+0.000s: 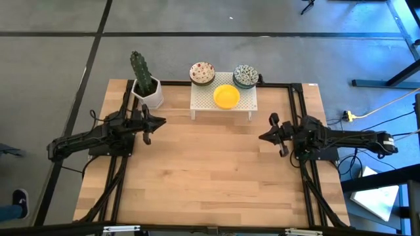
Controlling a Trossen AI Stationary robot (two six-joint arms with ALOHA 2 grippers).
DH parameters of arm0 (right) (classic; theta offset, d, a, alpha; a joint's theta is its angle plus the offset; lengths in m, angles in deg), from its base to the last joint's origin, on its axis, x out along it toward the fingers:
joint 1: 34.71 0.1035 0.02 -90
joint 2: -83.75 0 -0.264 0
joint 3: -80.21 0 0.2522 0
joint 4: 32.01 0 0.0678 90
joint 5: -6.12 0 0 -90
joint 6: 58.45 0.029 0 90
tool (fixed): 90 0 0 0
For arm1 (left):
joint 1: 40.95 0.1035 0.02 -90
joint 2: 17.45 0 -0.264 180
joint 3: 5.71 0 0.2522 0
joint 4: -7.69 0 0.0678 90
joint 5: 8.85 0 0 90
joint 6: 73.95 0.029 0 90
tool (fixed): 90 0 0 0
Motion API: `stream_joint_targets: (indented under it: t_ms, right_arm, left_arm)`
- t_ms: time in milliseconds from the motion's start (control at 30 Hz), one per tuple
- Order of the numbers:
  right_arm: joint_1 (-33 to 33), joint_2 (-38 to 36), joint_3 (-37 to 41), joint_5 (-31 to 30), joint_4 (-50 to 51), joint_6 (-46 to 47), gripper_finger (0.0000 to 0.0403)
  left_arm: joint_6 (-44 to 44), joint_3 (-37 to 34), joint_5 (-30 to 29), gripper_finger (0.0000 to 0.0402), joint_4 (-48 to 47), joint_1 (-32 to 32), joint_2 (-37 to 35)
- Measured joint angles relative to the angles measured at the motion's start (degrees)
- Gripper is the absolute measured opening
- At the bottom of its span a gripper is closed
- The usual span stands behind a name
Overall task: Pick & Place Mini bowls
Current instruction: Return to Home Position
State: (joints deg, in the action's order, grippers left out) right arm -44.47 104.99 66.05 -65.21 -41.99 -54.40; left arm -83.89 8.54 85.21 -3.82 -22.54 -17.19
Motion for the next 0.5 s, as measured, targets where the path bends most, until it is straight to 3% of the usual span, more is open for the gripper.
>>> stream_joint_targets:
  t_ms: [500]
  right_arm:
    - [-0.02, 0.02, 0.00, -0.02, 3.68, 0.00, 0.0023]
  left_arm:
    - [-0.86, 0.00, 0.04, 0.0049, 0.08, 0.00, 0.00]
